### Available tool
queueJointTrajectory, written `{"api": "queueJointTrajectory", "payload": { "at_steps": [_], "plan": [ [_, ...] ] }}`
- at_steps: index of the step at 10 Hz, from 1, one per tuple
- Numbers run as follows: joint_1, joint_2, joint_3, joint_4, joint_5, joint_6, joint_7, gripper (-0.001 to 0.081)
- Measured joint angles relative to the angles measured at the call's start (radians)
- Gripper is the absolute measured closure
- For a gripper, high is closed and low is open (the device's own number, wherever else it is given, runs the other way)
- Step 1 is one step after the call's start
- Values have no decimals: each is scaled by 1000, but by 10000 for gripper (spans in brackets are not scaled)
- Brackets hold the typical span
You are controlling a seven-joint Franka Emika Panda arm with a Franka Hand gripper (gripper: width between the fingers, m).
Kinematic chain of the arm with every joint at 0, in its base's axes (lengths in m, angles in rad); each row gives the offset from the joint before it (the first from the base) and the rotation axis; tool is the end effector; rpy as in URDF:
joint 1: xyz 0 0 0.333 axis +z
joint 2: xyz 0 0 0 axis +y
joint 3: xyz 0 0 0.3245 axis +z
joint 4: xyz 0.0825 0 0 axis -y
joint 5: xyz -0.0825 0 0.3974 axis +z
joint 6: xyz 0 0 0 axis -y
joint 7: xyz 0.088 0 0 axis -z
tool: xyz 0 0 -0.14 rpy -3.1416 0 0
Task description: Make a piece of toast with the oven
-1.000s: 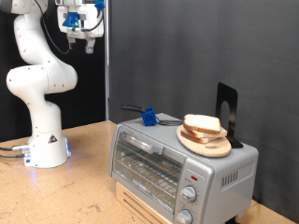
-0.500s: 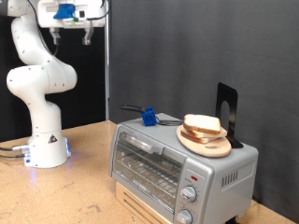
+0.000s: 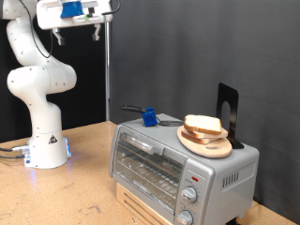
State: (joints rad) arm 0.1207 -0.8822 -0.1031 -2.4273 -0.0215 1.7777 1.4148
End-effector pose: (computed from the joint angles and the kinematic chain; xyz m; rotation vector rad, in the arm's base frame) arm 0.3163 -0.0047 0.5779 -2.2783 1.8555 -0.1946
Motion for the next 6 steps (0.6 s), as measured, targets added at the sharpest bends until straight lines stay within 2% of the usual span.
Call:
{"api": "queueJointTrajectory", "payload": {
  "at_steps": [1,2,3,4,6],
  "plan": [
    [19,10,-4,-43,-32,104,-87,-2],
    [25,19,-4,-69,-55,173,-155,-2],
    [21,19,-4,-66,-44,155,-125,-2],
    [44,12,-24,-66,11,162,-205,-2],
    [132,-8,-112,-87,94,277,-415,-2]
  ]
}}
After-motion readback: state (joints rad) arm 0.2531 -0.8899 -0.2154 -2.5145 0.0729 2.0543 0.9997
